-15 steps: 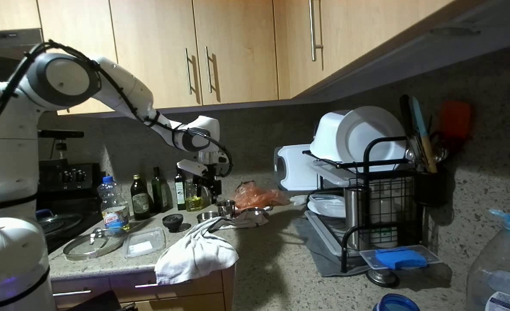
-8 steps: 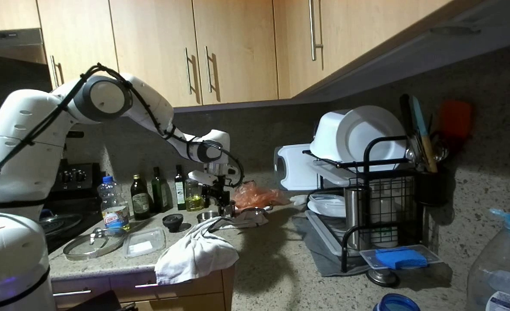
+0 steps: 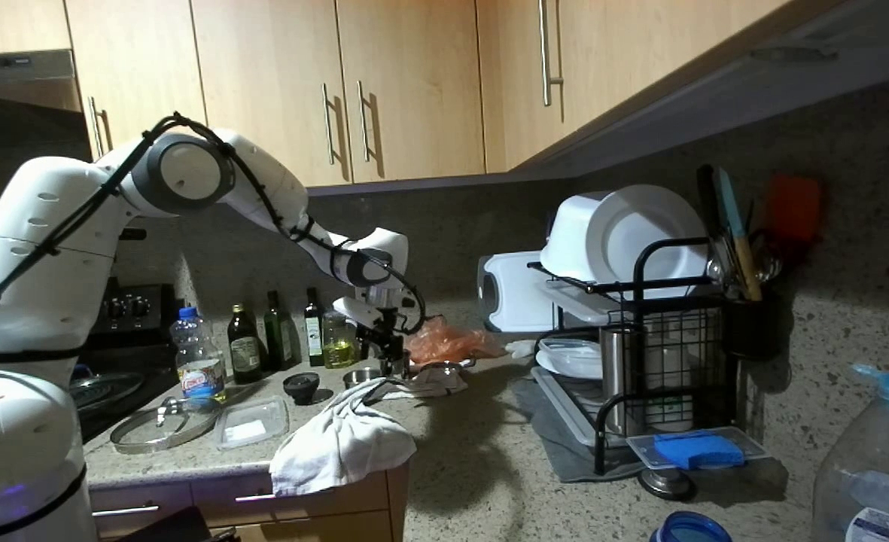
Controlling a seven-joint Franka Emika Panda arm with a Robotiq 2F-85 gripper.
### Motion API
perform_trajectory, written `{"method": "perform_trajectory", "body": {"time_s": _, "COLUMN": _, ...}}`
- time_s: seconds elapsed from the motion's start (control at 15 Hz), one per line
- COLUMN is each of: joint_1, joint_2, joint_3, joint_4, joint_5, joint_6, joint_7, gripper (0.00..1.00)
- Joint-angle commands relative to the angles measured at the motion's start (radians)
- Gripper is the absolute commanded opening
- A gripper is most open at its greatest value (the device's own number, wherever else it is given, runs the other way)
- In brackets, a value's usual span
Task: Move the white towel to the right
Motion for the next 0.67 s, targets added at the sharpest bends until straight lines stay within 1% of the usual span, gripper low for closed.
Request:
{"method": "perform_trajectory", "body": {"time_s": 0.0, "joint_1": -0.027, "joint_2": 0.04, "joint_3": 0.029, "joint_4": 0.039, "joint_5": 0.073, "joint_6": 0.041, "joint_7": -0.032, "gripper": 1.0}}
{"method": "perform_trajectory", "body": {"time_s": 0.27, "joint_1": -0.02, "joint_2": 0.099, "joint_3": 0.041, "joint_4": 0.084, "joint_5": 0.079, "joint_6": 0.036, "joint_7": -0.028, "gripper": 1.0}}
{"method": "perform_trajectory", "body": {"time_s": 0.6, "joint_1": 0.021, "joint_2": 0.19, "joint_3": 0.039, "joint_4": 0.166, "joint_5": 0.004, "joint_6": 0.011, "joint_7": 0.023, "gripper": 1.0}}
